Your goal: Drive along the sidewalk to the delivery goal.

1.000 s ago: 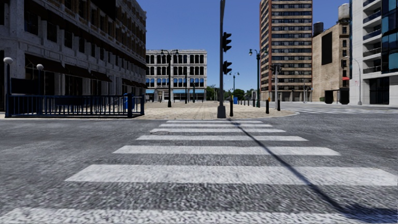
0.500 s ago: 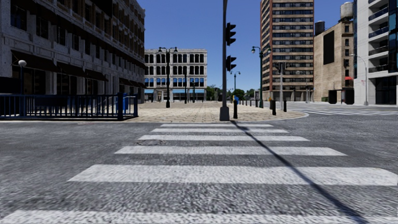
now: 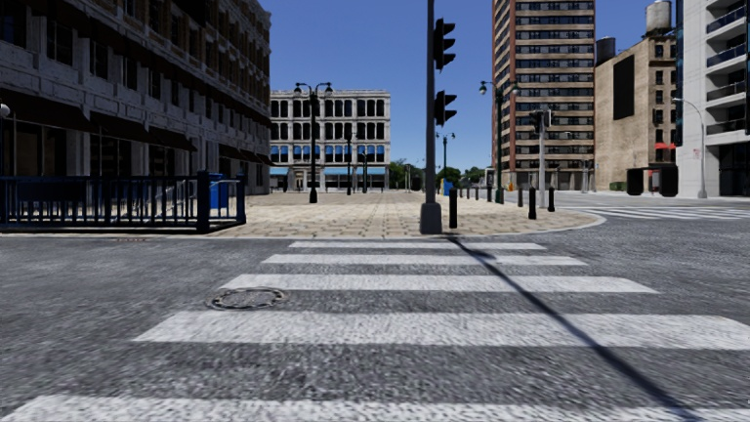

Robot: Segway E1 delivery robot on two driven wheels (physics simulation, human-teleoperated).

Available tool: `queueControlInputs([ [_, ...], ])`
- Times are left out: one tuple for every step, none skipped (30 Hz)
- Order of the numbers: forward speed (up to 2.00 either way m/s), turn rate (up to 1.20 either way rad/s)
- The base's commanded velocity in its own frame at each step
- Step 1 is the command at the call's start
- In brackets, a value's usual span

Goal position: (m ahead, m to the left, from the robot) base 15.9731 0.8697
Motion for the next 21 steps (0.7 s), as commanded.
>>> queueControlInputs([
  [2.00,0.00],
  [2.00,0.00],
  [2.00,0.00],
  [2.00,0.00],
  [2.00,0.00],
  [2.00,0.00],
  [2.00,0.00],
  [2.00,0.00],
  [2.00,0.00],
  [2.00,0.00],
  [2.00,0.00],
  [2.00,0.00],
  [2.00,0.00],
  [2.00,0.00],
  [2.00,0.00],
  [2.00,0.00],
  [2.00,0.00],
  [2.00,0.00],
  [2.00,0.00],
  [2.00,0.00],
  [2.00,0.00],
])
